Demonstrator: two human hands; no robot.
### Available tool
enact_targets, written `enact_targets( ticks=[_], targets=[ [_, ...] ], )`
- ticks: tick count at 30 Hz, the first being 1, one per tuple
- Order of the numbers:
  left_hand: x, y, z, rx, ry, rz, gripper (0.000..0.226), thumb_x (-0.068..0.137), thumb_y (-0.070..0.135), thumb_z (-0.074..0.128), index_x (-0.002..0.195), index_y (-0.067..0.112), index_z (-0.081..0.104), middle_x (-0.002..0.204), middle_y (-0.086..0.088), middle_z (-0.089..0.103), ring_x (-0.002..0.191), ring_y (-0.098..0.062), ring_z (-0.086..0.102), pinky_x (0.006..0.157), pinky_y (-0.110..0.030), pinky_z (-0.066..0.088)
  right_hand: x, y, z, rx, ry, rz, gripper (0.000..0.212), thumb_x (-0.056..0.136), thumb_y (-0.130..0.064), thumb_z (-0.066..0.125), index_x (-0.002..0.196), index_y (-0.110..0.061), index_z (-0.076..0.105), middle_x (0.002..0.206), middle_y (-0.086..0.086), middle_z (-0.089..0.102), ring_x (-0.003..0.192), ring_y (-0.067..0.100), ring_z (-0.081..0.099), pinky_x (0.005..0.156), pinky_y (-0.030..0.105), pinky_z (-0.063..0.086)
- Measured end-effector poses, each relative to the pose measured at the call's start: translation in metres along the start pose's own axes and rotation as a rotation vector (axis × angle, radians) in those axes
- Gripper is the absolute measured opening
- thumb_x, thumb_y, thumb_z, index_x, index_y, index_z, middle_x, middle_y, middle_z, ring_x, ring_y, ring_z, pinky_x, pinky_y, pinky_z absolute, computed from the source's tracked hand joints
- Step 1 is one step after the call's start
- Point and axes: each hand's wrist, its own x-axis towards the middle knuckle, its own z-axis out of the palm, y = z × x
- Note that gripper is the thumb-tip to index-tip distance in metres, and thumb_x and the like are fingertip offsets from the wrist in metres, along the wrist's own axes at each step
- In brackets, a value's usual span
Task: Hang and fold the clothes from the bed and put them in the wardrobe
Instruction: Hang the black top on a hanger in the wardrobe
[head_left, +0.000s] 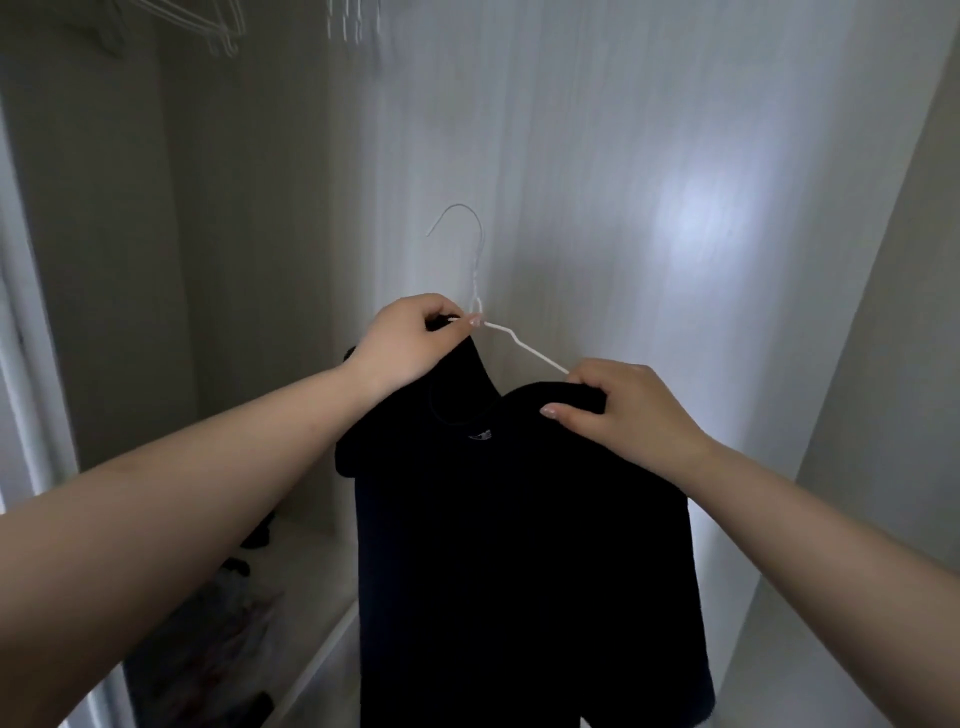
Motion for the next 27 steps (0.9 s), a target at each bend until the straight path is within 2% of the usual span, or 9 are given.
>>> enact_targets(
  ticks=[4, 8, 10, 13, 17, 19, 21, 23, 27],
  targets=[
    [0.004, -0.015, -0.012, 0.230, 0.066, 0.016, 0.028, 0.084, 0.051, 0.064, 0.072, 0.026, 0.061, 0.073, 0.010, 0.061, 0.076, -0.014, 0.058, 0.069, -0.028, 0.044, -0.008, 0.010, -0.011, 0.006, 0.076, 0.008, 0.025, 0.080, -0.039, 0.070, 0.065, -0.033, 0.052, 0.066, -0.010, 0.057, 0.069, 0.005, 0.054, 0.059, 0.016, 0.038],
    [0.008, -0.034, -0.028, 0.387, 0.116, -0.101, 0.044, 0.079, 0.068, 0.056, 0.070, 0.025, 0.059, 0.076, 0.006, 0.065, 0.078, -0.018, 0.060, 0.064, -0.030, 0.045, -0.016, 0.021, -0.025, 0.029, 0.106, 0.037, 0.021, 0.080, -0.031, 0.072, 0.069, -0.020, 0.059, 0.066, -0.006, 0.058, 0.066, 0.005, 0.053, 0.057, 0.016, 0.038],
    [0.009, -0.035, -0.028, 0.436, 0.091, -0.135, 0.050, 0.078, 0.074, 0.051, 0.073, 0.024, 0.060, 0.076, 0.005, 0.066, 0.078, -0.017, 0.060, 0.064, -0.030, 0.046, -0.016, 0.024, -0.028, 0.043, 0.094, 0.042, 0.023, 0.080, -0.033, 0.071, 0.066, -0.024, 0.055, 0.064, -0.008, 0.055, 0.063, 0.002, 0.051, 0.056, 0.013, 0.036],
    [0.013, -0.031, -0.027, 0.463, 0.070, -0.172, 0.058, 0.077, 0.078, 0.046, 0.079, 0.022, 0.060, 0.078, 0.002, 0.066, 0.079, -0.018, 0.061, 0.066, -0.032, 0.048, -0.014, 0.029, -0.036, -0.010, 0.084, 0.011, 0.019, 0.072, -0.050, 0.061, 0.069, -0.035, 0.049, 0.074, -0.009, 0.054, 0.070, 0.004, 0.051, 0.061, 0.011, 0.035],
    [0.019, -0.027, -0.030, 0.455, 0.053, -0.239, 0.064, 0.076, 0.081, 0.043, 0.084, 0.020, 0.062, 0.080, 0.001, 0.067, 0.081, -0.020, 0.062, 0.060, -0.029, 0.042, -0.018, 0.036, -0.048, 0.087, 0.084, 0.100, 0.026, 0.082, -0.022, 0.070, 0.090, -0.036, 0.051, 0.081, -0.017, 0.057, 0.050, 0.009, 0.044, 0.053, 0.012, 0.035],
    [0.022, -0.026, -0.031, 0.455, 0.051, -0.265, 0.066, 0.075, 0.081, 0.043, 0.087, 0.020, 0.064, 0.081, 0.000, 0.068, 0.082, -0.020, 0.063, 0.062, -0.030, 0.045, -0.017, 0.037, -0.055, 0.185, 0.048, 0.160, 0.034, 0.085, -0.016, 0.068, 0.105, -0.040, 0.054, 0.087, -0.013, 0.061, 0.051, 0.011, 0.050, 0.057, 0.013, 0.040],
    [0.027, -0.024, -0.028, 0.439, 0.044, -0.267, 0.065, 0.075, 0.080, 0.046, 0.089, 0.019, 0.066, 0.081, 0.001, 0.068, 0.081, -0.020, 0.064, 0.067, -0.031, 0.050, -0.015, 0.033, -0.064, 0.315, -0.083, 0.216, 0.031, 0.088, -0.009, 0.063, 0.102, -0.037, 0.062, 0.089, -0.009, 0.068, 0.067, 0.008, 0.064, 0.066, 0.013, 0.047],
    [0.035, -0.014, -0.021, 0.393, 0.042, -0.244, 0.061, 0.076, 0.076, 0.050, 0.088, 0.018, 0.067, 0.080, 0.001, 0.069, 0.078, -0.018, 0.065, 0.069, -0.033, 0.052, -0.014, 0.030, -0.075, 0.422, -0.202, 0.252, 0.031, 0.091, 0.002, 0.055, 0.099, -0.026, 0.065, 0.090, -0.006, 0.072, 0.078, 0.009, 0.067, 0.071, 0.018, 0.051],
    [0.057, 0.016, 0.001, 0.190, 0.061, -0.141, 0.047, 0.083, 0.064, 0.055, 0.089, 0.020, 0.071, 0.081, 0.004, 0.069, 0.080, -0.016, 0.065, 0.076, -0.034, 0.053, -0.012, 0.020, -0.108, 0.599, -0.157, 0.356, 0.030, 0.092, 0.007, 0.043, 0.089, -0.016, 0.062, 0.076, 0.000, 0.066, 0.067, 0.013, 0.060, 0.059, 0.024, 0.048]
  ],
)
